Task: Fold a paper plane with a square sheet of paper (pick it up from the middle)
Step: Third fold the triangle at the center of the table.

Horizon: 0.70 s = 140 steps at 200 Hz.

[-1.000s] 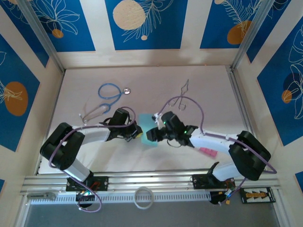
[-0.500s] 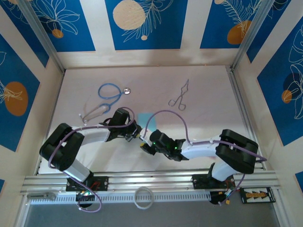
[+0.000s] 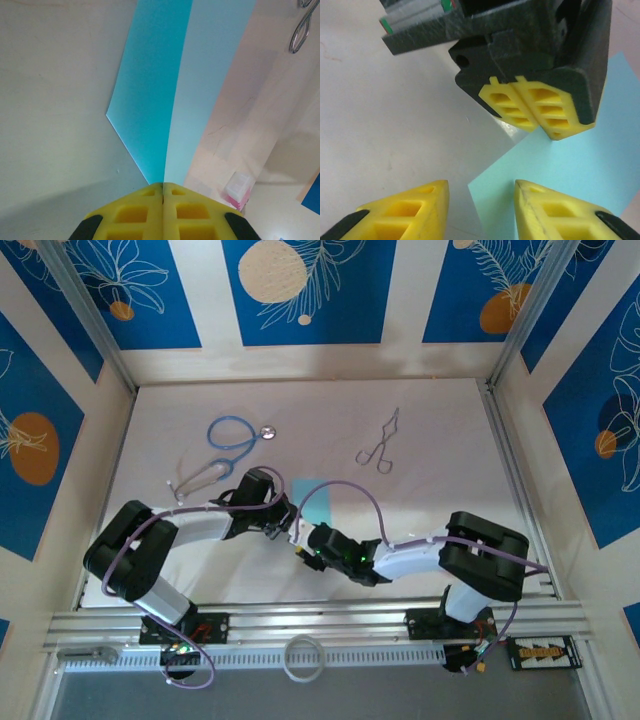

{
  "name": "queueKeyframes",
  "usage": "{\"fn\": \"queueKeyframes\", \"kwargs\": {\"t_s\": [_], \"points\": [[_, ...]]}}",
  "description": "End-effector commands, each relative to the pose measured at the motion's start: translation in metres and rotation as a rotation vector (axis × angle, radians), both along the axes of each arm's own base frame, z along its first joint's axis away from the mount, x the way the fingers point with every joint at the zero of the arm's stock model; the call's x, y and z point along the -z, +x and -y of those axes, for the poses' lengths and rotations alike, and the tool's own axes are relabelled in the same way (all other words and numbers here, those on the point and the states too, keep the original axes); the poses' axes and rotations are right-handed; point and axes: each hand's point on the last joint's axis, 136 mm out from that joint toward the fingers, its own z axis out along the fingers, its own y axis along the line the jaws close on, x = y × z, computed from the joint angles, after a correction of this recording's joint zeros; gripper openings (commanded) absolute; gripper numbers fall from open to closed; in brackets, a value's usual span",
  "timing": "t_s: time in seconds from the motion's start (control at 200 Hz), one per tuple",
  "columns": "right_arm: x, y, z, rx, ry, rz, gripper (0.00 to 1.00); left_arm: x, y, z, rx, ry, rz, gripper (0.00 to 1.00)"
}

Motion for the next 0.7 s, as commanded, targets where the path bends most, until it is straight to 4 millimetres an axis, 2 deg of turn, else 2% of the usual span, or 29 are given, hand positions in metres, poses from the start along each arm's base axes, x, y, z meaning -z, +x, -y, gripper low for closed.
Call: {"fn": "queueKeyframes", "kwargs": {"t_s": [0.0,0.33,0.54,0.695], "points": [[-0.0149,0.0120,-0.0083,0.031,0.022,0.070,0.35,-0.0051,0.0002,0.0036,0.006,-0.012,0.012,0.00],[-0.0208,0.0200,-0.0015,0.093,0.028,0.112,0.34,-0.0049,0.0003,0.0030,0.010,-0.003,0.012,0.00],[-0.0209,0.0174,-0.0009,0.091,0.042,0.096,0.25,-0.0043,0.0007,0.0029,0.009,-0.002,0.010,0.00],[-0.0219,0.0154,-0.0005,0.092,0.053,0.084,0.24,-0.0033,0.0004,0.0026,0.009,0.003,0.010,0.00]]}}
